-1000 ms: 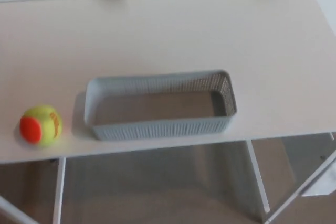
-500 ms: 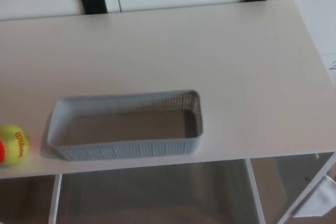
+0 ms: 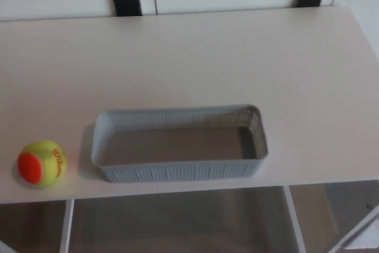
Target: The robot walk towards a table in front and uses its left hand to pickup a tennis ball on the left side and put it in a container on the right hand side
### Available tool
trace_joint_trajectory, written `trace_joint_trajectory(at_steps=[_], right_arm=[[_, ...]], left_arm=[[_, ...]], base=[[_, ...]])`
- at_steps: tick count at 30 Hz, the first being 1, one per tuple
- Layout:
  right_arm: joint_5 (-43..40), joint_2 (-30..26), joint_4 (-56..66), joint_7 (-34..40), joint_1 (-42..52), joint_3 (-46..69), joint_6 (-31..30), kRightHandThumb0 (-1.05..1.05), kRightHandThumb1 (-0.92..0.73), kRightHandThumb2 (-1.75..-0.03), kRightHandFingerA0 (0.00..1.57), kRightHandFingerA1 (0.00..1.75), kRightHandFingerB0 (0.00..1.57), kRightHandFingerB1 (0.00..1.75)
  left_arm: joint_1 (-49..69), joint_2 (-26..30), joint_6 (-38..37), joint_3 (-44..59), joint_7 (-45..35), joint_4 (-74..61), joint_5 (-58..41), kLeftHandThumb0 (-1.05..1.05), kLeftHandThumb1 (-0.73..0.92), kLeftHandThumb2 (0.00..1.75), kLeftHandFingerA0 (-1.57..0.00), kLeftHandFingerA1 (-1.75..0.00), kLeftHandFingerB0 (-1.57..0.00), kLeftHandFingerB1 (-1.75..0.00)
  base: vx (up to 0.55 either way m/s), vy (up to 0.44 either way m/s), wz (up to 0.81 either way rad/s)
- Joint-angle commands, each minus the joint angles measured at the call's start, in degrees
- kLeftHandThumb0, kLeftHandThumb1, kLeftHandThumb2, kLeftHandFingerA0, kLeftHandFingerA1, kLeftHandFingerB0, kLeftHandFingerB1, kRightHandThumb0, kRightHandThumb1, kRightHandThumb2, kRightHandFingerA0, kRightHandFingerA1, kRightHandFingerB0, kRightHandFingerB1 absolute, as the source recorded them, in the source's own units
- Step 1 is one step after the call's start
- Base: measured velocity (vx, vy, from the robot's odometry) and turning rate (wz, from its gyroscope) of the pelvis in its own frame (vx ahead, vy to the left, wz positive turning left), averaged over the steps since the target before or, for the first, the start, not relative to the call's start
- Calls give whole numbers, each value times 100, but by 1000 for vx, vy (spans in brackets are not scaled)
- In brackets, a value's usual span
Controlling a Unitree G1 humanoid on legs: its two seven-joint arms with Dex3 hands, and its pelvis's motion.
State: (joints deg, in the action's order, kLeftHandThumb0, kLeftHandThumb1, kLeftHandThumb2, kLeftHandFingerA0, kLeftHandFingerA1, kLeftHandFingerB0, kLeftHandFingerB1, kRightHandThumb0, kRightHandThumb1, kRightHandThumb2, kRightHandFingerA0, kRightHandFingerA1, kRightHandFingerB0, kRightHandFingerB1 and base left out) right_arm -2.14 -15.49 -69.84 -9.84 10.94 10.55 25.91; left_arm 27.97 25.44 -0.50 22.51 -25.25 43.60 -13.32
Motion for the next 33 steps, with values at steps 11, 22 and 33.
trace_joint_trajectory(at_steps=[11, 22, 33], right_arm=[[-45, -66, 104, -29, -151, 41, -65, -34, -39, -65, 69, 56, 52, 50], [-6, -79, 30, 35, -108, 9, 62, -36, -39, -66, 73, 57, 55, 51], [-35, -111, 100, -71, -146, 14, 33, -26, -45, -53, 78, 49, 59, 43]], left_arm=[[-50, -411, 1143, -149, 230, -2069, -201, 7, 50, 93, -23, -54, -19, -50], [151, -498, 1230, 418, 99, -1930, -578, 9, 72, 63, -15, -38, -10, -29], [348, -600, 1255, 934, 67, -2199, -738, 9, 70, 60, -20, -38, -14, -29]], base=[[7, -2, 1], [0, 0, 0], [0, 0, 0]])
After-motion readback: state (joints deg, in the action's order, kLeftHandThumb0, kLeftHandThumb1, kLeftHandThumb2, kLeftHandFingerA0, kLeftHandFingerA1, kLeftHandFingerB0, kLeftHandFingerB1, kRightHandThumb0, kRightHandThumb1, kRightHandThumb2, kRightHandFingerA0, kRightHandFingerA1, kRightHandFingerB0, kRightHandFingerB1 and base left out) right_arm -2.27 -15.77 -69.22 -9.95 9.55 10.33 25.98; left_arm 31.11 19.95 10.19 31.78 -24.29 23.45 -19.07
